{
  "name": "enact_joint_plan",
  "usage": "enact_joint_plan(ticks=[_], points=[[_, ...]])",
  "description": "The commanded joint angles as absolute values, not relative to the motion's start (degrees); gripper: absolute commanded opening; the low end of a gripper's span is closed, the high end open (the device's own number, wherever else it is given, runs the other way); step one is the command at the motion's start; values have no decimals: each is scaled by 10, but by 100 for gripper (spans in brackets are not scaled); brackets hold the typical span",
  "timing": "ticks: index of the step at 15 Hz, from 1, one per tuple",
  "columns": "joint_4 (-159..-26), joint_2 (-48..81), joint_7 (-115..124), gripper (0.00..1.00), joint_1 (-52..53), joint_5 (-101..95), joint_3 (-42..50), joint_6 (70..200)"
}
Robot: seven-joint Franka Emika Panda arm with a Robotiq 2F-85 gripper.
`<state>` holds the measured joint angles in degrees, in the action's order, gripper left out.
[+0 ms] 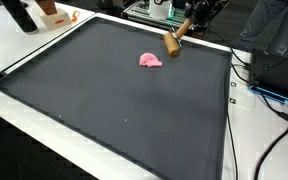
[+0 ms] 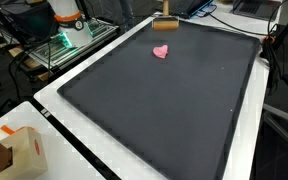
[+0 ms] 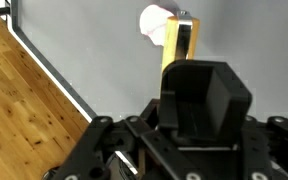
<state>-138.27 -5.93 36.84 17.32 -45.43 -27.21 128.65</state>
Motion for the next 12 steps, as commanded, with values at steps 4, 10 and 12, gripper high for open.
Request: enact_joint_plan(ticks=[4,10,12], points=[[-1372,-21,419,24,210,-498,-272,1243],[-1367,7,426,24,227,-495,-267,1237],[-1366,11,431,24,231,-498,-265,1237]])
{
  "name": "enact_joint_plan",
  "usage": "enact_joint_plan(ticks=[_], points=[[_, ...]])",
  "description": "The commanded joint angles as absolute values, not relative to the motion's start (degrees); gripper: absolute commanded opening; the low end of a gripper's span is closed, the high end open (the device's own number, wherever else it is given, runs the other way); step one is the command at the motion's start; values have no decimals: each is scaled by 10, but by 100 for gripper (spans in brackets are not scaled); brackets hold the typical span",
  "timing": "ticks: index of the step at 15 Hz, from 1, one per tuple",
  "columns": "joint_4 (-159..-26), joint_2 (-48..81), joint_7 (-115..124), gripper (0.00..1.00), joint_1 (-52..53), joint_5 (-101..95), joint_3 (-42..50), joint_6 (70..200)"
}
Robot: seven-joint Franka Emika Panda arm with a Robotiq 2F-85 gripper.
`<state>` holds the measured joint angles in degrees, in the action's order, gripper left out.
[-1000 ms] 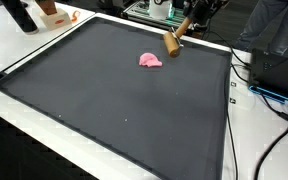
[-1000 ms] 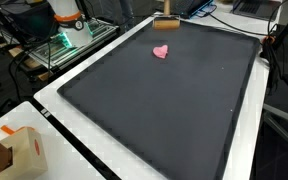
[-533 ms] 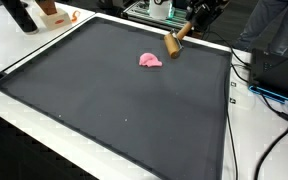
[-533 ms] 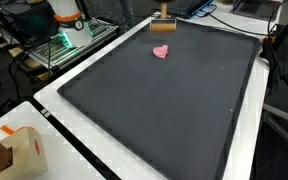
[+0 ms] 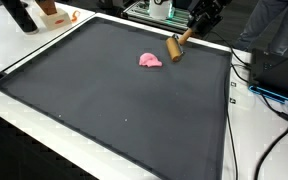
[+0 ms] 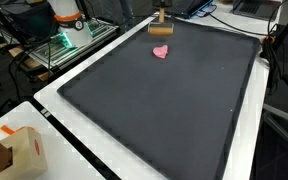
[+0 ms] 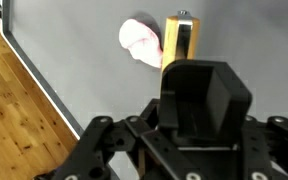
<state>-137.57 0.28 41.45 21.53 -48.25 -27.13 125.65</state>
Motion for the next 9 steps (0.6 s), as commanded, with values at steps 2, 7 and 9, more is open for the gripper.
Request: enact_joint_plan(ticks=[2,7,9], points=[[-1364,15,433,24,233,-498,-264,1237],[-1356,22,444,24,235,-499,-259,1219],[-1353,23,434,24,233,-484,-257,1212]])
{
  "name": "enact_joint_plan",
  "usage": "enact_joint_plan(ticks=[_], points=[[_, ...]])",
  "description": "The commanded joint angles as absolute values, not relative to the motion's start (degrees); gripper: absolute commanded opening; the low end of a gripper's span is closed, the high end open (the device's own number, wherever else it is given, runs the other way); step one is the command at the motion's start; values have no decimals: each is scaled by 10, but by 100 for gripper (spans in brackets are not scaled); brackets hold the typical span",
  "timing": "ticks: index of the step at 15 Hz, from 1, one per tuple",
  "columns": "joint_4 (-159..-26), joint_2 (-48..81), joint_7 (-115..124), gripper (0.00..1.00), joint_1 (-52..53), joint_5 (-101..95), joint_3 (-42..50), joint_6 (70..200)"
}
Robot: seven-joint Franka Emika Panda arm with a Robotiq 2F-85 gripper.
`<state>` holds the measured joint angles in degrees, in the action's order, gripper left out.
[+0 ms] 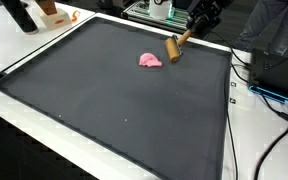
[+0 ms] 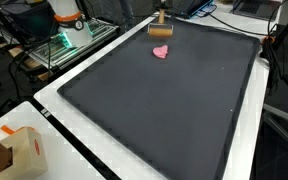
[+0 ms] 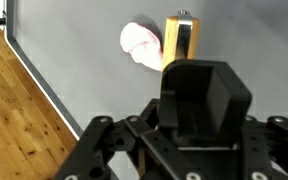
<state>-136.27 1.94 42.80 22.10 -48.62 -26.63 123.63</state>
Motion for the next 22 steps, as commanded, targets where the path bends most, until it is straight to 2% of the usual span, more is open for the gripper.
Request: enact_joint_plan(ticks=[1,12,22], points=[[-1352,22,432,24,232,-480,-255,1212],[-1330,-14,363,24,202,-383,-206,1222],[-1303,-68,119,24,153,-235,-153,1230]])
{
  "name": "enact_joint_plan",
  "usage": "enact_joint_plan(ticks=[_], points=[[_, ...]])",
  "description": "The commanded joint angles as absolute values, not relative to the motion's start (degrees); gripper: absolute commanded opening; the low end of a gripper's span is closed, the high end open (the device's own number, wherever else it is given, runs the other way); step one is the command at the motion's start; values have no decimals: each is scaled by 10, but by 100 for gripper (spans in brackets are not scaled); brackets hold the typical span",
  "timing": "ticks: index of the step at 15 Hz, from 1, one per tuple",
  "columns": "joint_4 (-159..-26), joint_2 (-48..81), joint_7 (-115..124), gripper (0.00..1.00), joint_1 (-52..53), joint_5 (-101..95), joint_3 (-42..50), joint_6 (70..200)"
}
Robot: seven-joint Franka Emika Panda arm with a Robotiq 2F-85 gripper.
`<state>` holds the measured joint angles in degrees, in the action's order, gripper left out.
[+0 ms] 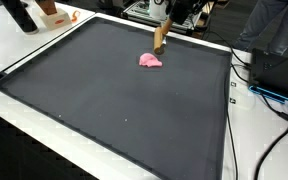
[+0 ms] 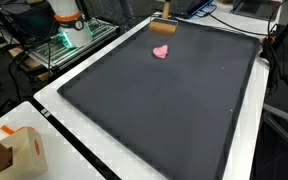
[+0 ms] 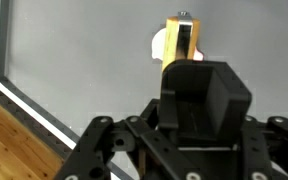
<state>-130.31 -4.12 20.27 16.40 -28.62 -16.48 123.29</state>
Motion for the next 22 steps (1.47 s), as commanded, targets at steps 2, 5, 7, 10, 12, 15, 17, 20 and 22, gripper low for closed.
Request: enact_joint_plan(ticks=[2,5,7,10,12,15,17,20,22], points=[[-1295,-77,61,24,147,-201,-145,1220],[-1285,-89,-31,24,143,-151,-132,1213],[-1281,-98,-86,24,141,-121,-124,1205],[-1275,-111,-168,24,141,-88,-113,1191],[-1274,-119,-215,24,142,-71,-107,1182],[-1274,-131,-289,24,146,-41,-96,1172],[-1273,-137,-325,24,146,-26,-91,1167],[-1272,-124,-314,49,142,-38,-95,1180],[-1271,-127,-319,49,142,-38,-93,1174]])
